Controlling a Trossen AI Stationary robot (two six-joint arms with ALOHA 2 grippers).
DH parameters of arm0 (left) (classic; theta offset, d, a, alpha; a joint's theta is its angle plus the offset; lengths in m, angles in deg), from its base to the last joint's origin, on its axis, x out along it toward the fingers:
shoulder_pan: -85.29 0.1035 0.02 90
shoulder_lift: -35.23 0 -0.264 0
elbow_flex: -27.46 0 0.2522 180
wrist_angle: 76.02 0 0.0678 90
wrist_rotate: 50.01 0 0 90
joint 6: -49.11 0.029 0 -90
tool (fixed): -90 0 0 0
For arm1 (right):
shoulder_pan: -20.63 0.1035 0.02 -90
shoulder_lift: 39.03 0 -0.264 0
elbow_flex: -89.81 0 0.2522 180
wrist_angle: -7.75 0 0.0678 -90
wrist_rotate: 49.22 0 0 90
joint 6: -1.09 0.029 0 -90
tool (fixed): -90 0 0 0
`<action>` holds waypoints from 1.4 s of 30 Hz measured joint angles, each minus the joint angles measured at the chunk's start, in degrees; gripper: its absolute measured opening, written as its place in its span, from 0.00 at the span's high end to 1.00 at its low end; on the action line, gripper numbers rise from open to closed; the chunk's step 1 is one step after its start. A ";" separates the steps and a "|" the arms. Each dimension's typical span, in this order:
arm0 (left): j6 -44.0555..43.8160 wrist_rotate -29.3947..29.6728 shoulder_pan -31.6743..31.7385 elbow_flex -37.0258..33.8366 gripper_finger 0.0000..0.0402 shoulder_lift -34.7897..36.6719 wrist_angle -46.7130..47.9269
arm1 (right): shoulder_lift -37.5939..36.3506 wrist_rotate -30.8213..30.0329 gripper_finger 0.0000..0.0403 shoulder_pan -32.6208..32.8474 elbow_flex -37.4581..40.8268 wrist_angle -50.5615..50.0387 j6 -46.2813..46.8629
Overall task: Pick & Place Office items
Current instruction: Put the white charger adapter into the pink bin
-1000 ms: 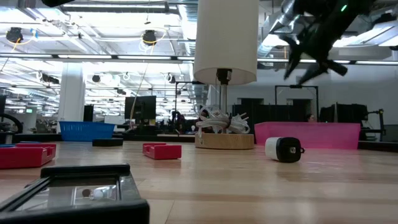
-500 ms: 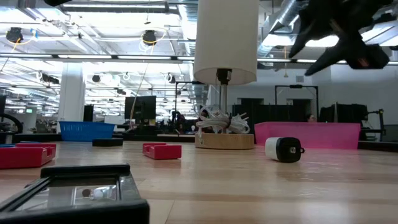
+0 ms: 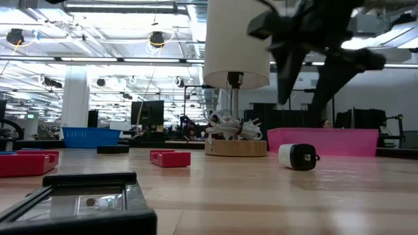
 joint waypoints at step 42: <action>0.41 -2.36 0.02 0.00 0.13 0.02 -0.84 | 6.75 3.62 0.69 5.84 -3.81 -24.06 30.21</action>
